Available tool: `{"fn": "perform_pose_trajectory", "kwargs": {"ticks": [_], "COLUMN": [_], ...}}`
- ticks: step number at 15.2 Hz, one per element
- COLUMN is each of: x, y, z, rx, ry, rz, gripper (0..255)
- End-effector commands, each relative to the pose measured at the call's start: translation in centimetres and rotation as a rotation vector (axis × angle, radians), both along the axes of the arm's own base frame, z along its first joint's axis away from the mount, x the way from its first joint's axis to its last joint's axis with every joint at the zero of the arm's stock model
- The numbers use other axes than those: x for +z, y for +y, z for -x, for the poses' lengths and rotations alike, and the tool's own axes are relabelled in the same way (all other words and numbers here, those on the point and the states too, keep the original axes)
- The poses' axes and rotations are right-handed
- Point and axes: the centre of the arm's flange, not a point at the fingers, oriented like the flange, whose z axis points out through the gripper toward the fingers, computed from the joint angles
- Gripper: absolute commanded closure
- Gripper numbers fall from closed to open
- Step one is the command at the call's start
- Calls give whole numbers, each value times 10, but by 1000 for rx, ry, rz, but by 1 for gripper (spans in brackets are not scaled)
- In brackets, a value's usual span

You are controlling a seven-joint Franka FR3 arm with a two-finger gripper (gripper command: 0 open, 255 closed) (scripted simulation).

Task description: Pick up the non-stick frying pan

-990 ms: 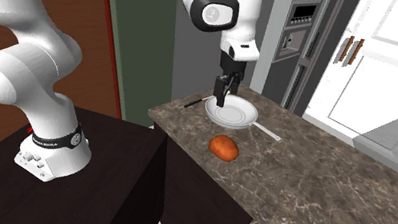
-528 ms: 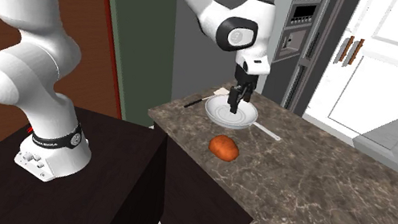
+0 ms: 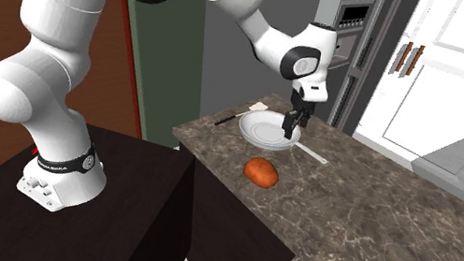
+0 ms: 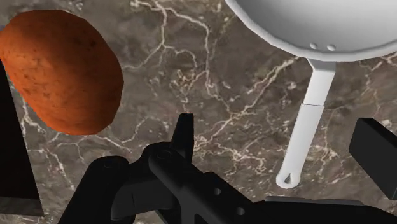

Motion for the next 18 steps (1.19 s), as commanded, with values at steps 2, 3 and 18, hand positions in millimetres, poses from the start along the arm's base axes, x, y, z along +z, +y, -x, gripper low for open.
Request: {"fn": "perform_pose_trajectory", "kwargs": {"ticks": [2, 3, 18], "x": [-22, -29, -83], "y": [23, 31, 44], "z": [-23, -31, -45], "rx": [-35, -46, -66], "ry": [-1, -1, -1], "rz": [-4, -6, -9], "gripper": [0, 0, 255]}}
